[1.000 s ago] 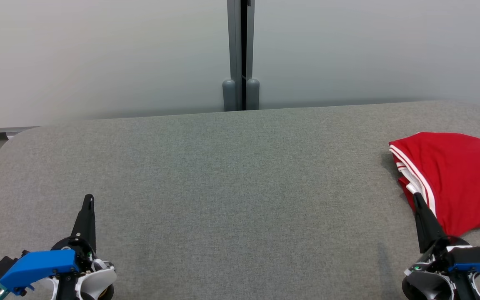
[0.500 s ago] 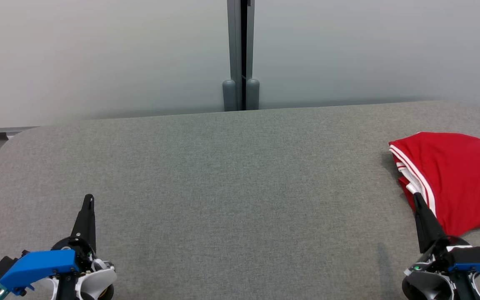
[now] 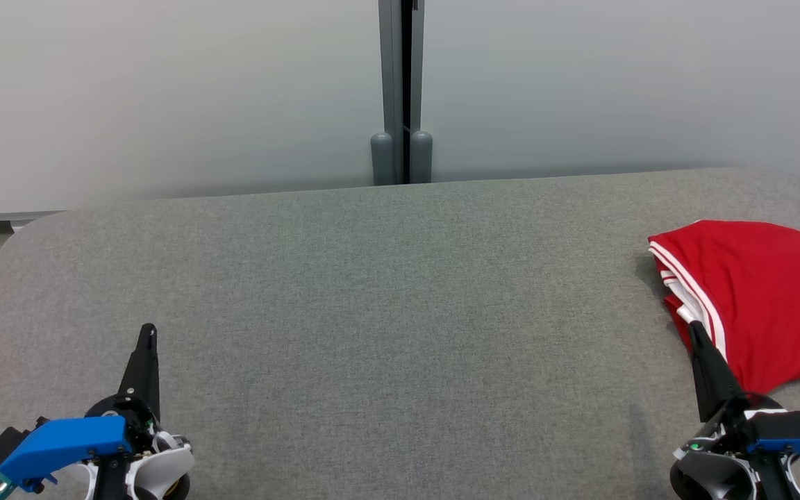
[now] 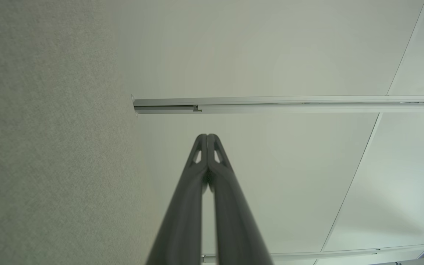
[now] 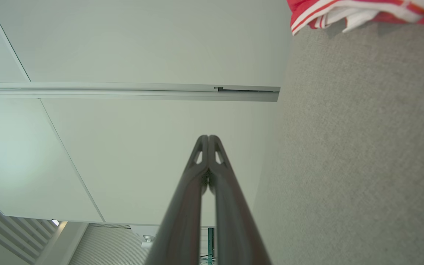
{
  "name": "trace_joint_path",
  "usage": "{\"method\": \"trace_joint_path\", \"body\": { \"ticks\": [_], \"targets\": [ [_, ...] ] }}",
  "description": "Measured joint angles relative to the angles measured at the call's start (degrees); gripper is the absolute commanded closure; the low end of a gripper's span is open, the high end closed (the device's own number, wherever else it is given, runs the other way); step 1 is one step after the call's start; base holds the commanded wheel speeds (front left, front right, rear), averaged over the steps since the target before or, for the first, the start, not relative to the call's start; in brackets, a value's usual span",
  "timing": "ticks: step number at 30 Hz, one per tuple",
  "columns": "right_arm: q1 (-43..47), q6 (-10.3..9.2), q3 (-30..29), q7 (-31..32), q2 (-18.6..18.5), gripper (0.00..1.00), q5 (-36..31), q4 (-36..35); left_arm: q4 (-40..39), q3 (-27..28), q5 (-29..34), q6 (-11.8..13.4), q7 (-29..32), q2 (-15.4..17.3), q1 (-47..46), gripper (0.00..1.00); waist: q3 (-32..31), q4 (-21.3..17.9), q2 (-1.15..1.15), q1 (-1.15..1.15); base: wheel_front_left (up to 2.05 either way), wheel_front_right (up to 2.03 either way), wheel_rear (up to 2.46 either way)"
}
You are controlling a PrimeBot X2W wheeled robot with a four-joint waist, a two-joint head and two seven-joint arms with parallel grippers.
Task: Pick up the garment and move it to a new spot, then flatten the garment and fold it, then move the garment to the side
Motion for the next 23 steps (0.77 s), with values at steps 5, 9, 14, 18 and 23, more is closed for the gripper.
{"method": "trace_joint_path", "body": {
  "ticks": [5,9,14,18,23],
  "targets": [
    [0.00,0.00,0.00,0.00,0.00,1.00,0.00,0.00,0.00,0.00,-0.01,0.00,0.00,0.00,0.00,1.00,0.00,0.00,0.00,0.00,0.00,0.00,0.00],
    [-0.01,0.00,0.00,-0.01,0.00,1.00,0.00,0.00,0.00,0.00,0.00,0.00,0.00,0.00,0.00,1.00,0.00,0.00,0.00,0.00,0.00,0.00,0.00],
    [-0.01,0.00,-0.01,0.00,0.00,1.00,0.00,0.00,-0.01,0.00,0.00,0.00,0.00,0.00,0.00,1.00,0.00,0.00,0.00,0.00,0.00,0.00,0.00],
    [-0.01,0.00,-0.01,0.00,0.00,1.00,0.00,0.00,-0.01,0.00,-0.01,0.00,0.00,0.00,0.00,1.00,0.00,0.00,0.00,0.00,0.00,0.00,0.00],
    [-0.01,0.00,-0.01,0.00,0.00,1.00,0.00,0.00,-0.01,0.00,-0.01,0.00,0.00,0.00,0.00,1.00,0.00,0.00,0.00,0.00,0.00,0.00,0.00]
  ]
}}
